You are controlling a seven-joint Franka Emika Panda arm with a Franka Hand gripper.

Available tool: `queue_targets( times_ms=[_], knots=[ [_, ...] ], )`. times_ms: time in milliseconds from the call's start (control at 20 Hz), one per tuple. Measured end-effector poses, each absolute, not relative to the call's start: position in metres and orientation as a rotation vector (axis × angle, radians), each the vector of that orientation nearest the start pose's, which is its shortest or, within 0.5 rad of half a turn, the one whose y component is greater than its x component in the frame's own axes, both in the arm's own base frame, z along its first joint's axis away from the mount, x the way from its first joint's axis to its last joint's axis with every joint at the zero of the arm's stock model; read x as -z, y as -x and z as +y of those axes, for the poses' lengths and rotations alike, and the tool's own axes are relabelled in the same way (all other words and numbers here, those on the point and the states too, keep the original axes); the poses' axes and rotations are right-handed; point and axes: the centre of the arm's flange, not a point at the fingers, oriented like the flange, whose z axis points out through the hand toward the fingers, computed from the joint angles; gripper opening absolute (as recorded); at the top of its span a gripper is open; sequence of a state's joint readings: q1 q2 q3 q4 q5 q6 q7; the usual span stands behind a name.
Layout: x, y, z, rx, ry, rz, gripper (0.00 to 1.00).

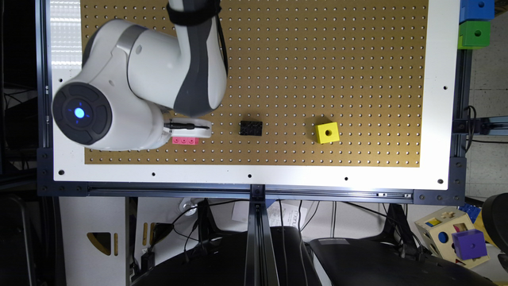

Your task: Pick up pink block.

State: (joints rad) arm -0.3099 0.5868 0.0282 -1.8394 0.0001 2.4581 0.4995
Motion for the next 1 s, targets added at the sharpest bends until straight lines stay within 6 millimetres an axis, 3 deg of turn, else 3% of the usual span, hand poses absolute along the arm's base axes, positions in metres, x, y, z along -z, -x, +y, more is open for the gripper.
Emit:
queue_targets(
  times_ms=[100, 250, 600, 650, 1000],
  knots=[
    [-0.203, -0.623, -0.180, 0.036, 2.884, 1.194, 1.00],
    [-0.175, -0.623, -0.177, 0.045, 2.883, 1.189, 1.00],
    [-0.176, -0.627, -0.170, 0.050, 2.880, 1.178, 1.00],
    [-0.176, -0.628, -0.170, 0.052, 2.880, 1.177, 0.00],
    [-0.176, -0.628, -0.170, 0.050, 2.879, 1.177, 0.00]
  ],
)
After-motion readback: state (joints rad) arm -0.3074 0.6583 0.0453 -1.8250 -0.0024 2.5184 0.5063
